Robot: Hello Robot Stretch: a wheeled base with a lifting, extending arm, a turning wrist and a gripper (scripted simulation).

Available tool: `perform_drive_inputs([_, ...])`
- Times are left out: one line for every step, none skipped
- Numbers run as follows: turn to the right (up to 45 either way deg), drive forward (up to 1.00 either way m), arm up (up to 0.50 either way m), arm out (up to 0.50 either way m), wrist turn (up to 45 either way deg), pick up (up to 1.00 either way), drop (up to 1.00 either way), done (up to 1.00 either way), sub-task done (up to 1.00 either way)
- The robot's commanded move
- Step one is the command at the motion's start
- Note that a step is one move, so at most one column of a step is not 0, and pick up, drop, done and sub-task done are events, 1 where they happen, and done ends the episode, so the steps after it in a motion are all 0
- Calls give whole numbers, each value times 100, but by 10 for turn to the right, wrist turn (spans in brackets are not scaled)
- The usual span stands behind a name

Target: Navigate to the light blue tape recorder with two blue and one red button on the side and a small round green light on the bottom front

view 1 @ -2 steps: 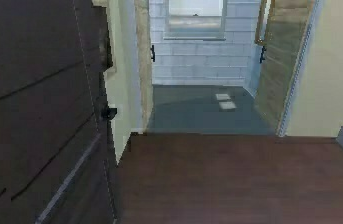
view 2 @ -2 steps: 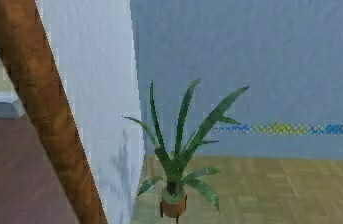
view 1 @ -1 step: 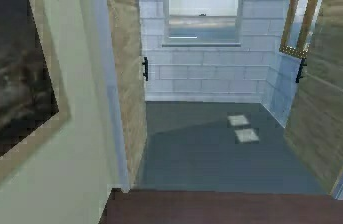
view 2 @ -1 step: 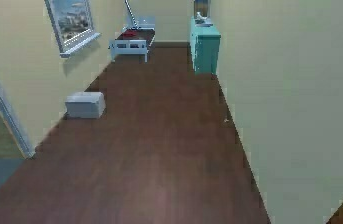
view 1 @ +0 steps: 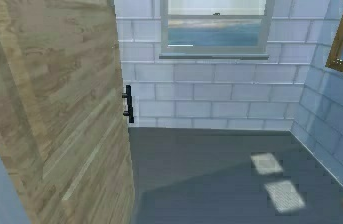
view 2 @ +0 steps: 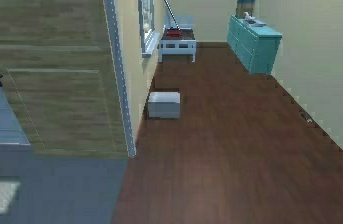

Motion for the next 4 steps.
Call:
perform_drive_inputs([30, 0, 0, 0, 0, 0, 0, 0, 0])
perform_drive_inputs([0, 100, 0, 0, 0, 0, 0, 0, 0])
perform_drive_inputs([0, 10, 0, 0, 0, 0, 0, 0, 0])
perform_drive_inputs([300, 0, 0, 0, 0, 0, 0, 0, 0])
